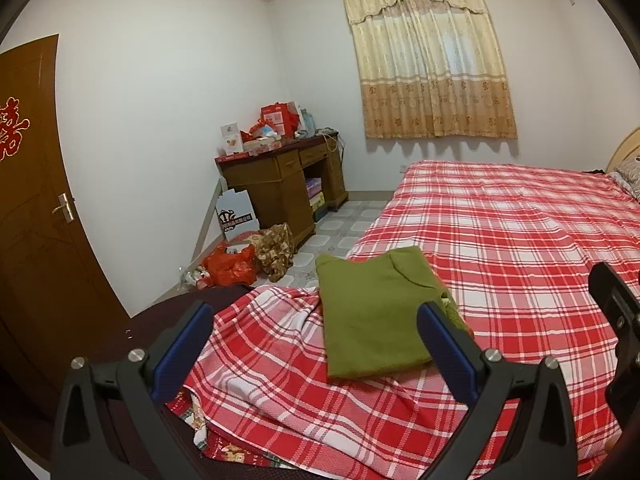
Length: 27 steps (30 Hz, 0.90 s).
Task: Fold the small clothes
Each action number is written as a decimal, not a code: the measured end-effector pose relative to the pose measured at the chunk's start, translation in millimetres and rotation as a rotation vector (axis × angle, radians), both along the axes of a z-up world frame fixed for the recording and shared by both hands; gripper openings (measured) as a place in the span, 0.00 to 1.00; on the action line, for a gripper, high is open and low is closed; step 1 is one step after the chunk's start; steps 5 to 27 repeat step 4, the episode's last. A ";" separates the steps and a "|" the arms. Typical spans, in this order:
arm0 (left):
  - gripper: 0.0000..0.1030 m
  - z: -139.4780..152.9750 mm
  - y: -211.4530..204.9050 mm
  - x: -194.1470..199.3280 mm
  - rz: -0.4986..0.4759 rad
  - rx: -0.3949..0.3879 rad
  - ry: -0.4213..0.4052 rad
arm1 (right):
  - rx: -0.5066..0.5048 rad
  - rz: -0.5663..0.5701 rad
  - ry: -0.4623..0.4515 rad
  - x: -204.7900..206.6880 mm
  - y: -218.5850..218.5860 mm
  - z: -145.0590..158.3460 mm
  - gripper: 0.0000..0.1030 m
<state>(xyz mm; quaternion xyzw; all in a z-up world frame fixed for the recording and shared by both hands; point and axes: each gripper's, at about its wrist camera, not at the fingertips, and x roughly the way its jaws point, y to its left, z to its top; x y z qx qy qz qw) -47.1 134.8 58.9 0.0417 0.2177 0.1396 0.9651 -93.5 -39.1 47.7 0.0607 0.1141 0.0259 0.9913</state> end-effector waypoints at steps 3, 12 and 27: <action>1.00 -0.5 0.7 2.7 0.002 0.007 0.004 | 0.004 0.002 0.008 1.7 1.1 -1.1 0.91; 1.00 -0.7 2.0 3.6 0.002 0.000 0.008 | 0.005 0.002 0.010 2.7 0.7 -0.7 0.91; 1.00 -0.7 2.0 3.6 0.002 0.000 0.008 | 0.005 0.002 0.010 2.7 0.7 -0.7 0.91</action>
